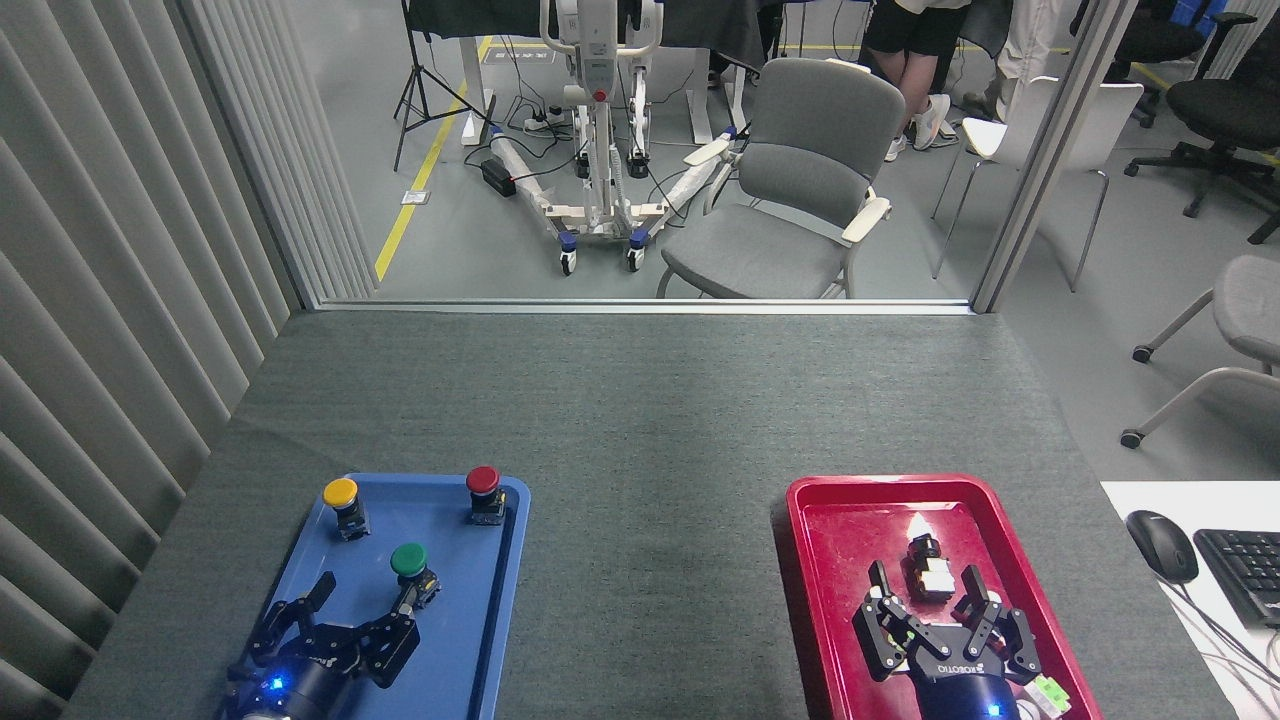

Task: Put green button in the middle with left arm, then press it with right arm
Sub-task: 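Grasp the green button with the left hand, then carry the green button off the tray to the table middle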

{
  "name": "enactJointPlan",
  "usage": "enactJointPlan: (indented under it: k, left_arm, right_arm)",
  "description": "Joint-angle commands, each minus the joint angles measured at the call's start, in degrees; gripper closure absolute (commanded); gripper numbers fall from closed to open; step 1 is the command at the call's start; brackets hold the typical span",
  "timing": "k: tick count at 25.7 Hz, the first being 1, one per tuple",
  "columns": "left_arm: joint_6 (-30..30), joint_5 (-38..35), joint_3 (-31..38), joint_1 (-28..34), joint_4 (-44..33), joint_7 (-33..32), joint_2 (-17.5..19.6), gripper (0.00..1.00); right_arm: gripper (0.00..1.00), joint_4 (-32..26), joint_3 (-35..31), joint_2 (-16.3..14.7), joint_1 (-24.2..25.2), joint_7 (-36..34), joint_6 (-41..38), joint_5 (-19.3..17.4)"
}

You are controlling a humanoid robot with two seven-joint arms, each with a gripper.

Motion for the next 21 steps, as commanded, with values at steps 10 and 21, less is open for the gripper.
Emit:
enactJointPlan:
  k: [10,21]
  left_arm:
    - [-0.13,-4.58,-2.3,-4.07,5.59,0.07,-0.06,0.0]
    - [-0.04,-4.58,-4.85,-8.56,12.36,0.42,-0.5,0.0]
  right_arm:
    - [0.0,-0.64,0.04,-0.13,0.04,0.29,-0.35,0.31]
    - [0.0,-0.73,0.22,-0.13,-0.58,0.12,-0.35,0.58]
